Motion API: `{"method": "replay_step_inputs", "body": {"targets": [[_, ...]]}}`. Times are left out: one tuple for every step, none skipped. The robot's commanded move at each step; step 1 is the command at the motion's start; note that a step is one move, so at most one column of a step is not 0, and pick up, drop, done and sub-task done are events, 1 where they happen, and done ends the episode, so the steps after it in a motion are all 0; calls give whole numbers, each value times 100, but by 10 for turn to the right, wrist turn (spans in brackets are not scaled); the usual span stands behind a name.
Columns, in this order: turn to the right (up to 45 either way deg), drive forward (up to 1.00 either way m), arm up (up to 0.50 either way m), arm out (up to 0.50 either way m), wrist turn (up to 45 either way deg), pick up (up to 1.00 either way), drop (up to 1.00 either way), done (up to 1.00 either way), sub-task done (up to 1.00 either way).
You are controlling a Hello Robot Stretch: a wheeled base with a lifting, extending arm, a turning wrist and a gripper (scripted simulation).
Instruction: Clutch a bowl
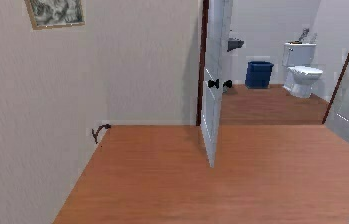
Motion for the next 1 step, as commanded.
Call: {"method": "replay_step_inputs", "body": {"targets": [[0,0,0,0,450,0,0,0,0]]}}
